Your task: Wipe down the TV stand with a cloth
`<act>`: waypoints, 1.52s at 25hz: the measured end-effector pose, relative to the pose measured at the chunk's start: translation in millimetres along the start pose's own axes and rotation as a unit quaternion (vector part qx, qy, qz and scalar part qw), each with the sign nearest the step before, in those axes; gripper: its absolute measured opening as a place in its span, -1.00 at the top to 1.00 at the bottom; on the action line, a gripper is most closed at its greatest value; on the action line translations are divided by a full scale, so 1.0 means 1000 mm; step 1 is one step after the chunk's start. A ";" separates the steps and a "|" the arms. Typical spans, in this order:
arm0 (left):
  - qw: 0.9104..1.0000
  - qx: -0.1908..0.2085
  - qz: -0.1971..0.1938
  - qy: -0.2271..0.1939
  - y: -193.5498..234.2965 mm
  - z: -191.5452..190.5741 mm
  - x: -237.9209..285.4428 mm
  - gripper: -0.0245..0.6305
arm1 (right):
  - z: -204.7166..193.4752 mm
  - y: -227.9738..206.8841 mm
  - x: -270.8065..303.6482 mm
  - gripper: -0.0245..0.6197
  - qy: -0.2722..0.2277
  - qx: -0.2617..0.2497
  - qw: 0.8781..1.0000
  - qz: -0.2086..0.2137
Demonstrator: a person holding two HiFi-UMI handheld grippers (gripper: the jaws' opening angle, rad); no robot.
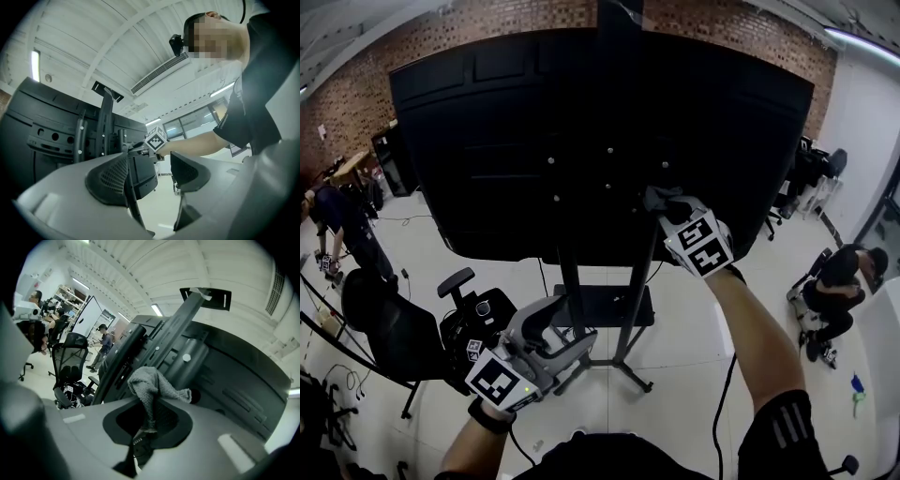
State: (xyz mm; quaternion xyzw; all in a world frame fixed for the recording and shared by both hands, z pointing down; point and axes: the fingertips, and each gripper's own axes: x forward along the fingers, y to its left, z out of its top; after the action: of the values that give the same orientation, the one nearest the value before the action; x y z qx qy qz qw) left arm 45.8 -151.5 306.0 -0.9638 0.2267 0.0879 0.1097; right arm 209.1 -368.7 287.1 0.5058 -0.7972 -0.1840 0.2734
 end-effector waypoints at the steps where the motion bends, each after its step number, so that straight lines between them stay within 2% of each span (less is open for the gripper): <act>1: 1.000 -0.001 -0.004 0.002 -0.001 -0.002 0.002 -0.01 | -0.001 0.001 0.000 0.82 -0.003 0.001 1.000 -0.004; 6: 1.000 -0.015 -0.013 0.014 -0.003 -0.016 0.005 -0.01 | -0.028 0.021 0.010 0.82 0.020 -0.005 1.000 0.004; 9: 0.999 -0.032 -0.015 0.005 -0.004 -0.020 0.007 -0.01 | -0.050 0.031 0.017 0.82 0.027 0.014 1.000 0.007; 12: 0.999 -0.047 -0.014 0.018 -0.002 -0.033 0.008 -0.01 | -0.066 0.043 0.023 0.82 0.034 0.020 0.999 0.014; 17: 0.997 -0.060 -0.005 0.053 0.007 -0.076 0.007 -0.01 | -0.096 0.070 0.035 0.82 0.042 0.032 0.998 0.033; 28: 0.989 -0.105 0.010 0.102 0.014 -0.149 0.010 -0.03 | -0.174 0.125 0.057 0.82 0.081 0.059 0.992 0.071; 38: 0.980 -0.129 0.026 0.146 0.028 -0.218 0.005 -0.05 | -0.275 0.195 0.090 0.82 0.145 0.079 0.979 0.119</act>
State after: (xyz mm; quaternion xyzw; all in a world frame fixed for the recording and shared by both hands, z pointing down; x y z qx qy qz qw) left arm 63.5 -233.1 509.0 -0.9659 0.2524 -0.0225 -0.0524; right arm 212.1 -373.4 635.9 0.4489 -0.8154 -0.0112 0.3654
